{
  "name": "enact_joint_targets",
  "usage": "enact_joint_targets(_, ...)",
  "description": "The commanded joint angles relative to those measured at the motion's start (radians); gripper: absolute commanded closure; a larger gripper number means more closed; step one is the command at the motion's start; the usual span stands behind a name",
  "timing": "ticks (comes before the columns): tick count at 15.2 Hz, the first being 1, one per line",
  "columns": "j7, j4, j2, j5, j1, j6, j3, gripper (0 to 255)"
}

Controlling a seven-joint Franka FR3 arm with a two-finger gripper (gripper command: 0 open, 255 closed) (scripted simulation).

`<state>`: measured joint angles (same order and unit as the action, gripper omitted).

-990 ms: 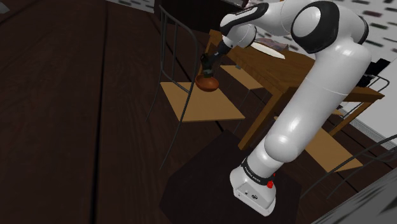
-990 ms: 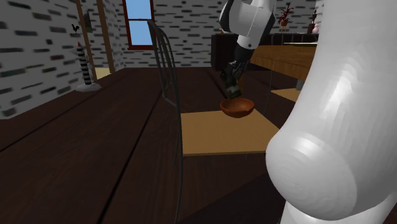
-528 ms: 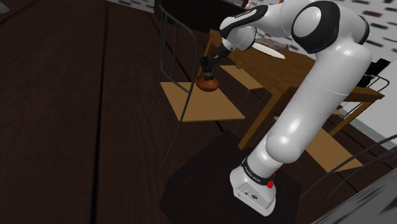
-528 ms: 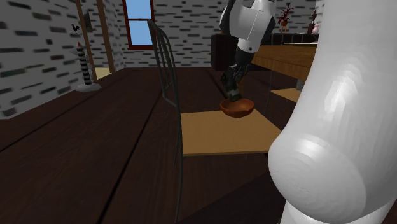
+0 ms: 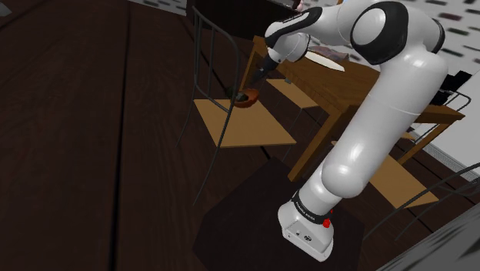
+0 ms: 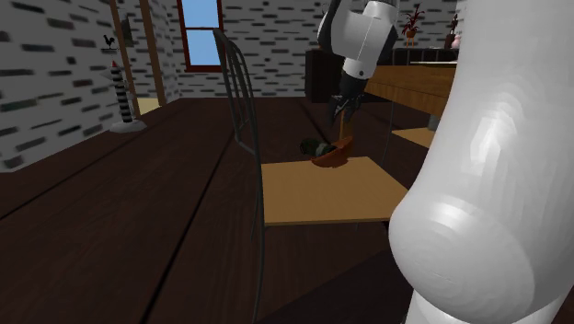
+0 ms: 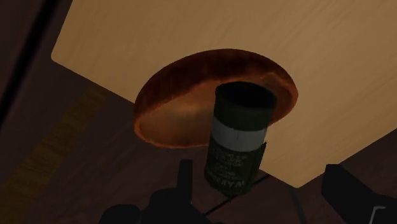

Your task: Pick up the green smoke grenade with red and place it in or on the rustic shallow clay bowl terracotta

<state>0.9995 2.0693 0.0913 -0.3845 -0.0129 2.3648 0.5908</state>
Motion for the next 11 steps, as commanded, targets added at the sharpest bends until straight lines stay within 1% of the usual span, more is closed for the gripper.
enact_joint_targets(1, -0.028, -0.010, -0.038, 0.041, 0.039, -0.025, 0.048, 0)
enact_joint_targets(3, -0.060, -0.019, -0.086, 0.090, 0.048, -0.068, 0.044, 0)
enact_joint_targets(5, -0.061, -0.019, -0.086, 0.090, 0.076, -0.068, 0.016, 0)
enact_joint_targets(11, -0.061, -0.019, -0.086, 0.090, 0.102, -0.068, -0.010, 0)
